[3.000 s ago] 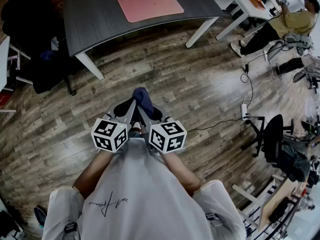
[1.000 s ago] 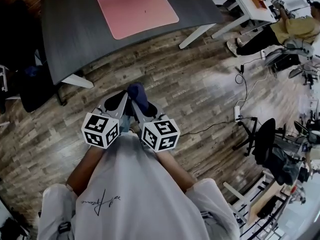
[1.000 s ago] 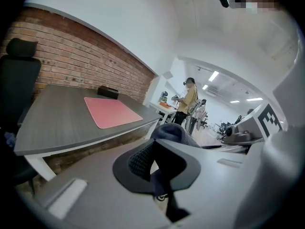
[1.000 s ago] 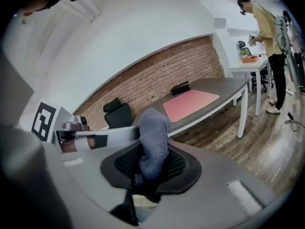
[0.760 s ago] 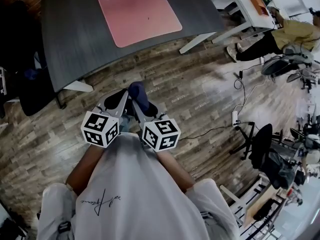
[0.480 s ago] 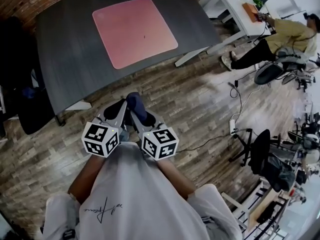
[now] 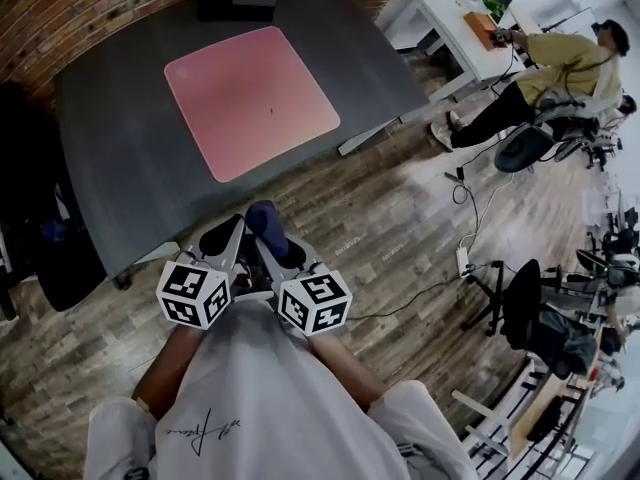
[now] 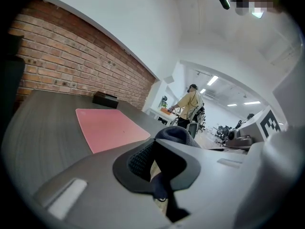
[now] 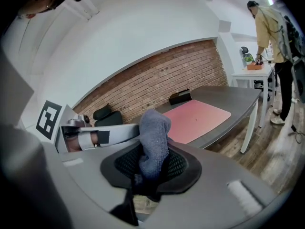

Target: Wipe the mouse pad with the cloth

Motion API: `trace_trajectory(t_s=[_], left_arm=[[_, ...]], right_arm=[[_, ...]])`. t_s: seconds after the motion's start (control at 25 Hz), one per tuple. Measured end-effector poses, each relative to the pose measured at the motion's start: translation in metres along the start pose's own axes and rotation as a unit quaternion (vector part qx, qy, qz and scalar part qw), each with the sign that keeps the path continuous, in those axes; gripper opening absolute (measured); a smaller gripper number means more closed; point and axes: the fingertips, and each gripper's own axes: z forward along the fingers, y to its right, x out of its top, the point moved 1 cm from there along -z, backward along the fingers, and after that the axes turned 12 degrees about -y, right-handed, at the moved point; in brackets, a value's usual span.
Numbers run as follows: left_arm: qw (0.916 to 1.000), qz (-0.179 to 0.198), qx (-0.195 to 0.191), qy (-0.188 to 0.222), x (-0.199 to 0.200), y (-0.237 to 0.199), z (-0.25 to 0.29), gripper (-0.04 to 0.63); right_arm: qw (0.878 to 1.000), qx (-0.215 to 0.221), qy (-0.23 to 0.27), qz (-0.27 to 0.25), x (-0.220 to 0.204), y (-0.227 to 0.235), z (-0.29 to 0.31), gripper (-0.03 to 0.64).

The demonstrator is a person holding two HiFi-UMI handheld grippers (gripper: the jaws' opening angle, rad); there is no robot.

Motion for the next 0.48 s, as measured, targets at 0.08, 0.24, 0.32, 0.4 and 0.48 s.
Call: trace_trajectory(t_s=[0.08,0.24,0.32,0.4,0.48], left_arm=[[1.0,0.001,-0.001,-0.001,0.005,-0.002,0.003,0.017],[1.0,0.005,0.003,-0.008,0.008,-0.005,0.012,0.017],[0.9999,0.005,0.007,-0.011,0.012,-0.008,0.02,0.015],[0.9999,0.004,0.011,-0.008,0.021,-0.011,0.029,0.015],[0.9998,0.005,0.016,-0.006,0.033,-0.015,0.04,0.015]], right_arm=[[1.0,0.001,0.004,0.006,0.005,0.003,0.003,0.097],[1.0,0.007,0.008,0.009,0.016,0.011,0.011,0.097],[1.0,0.012,0.01,0.012,0.022,0.016,0.014,0.097],[1.0,0.016,0.011,0.011,0.031,0.023,0.018,0.097],[1.0,0.02,0.011,0.008,0.044,0.033,0.023,0.097]])
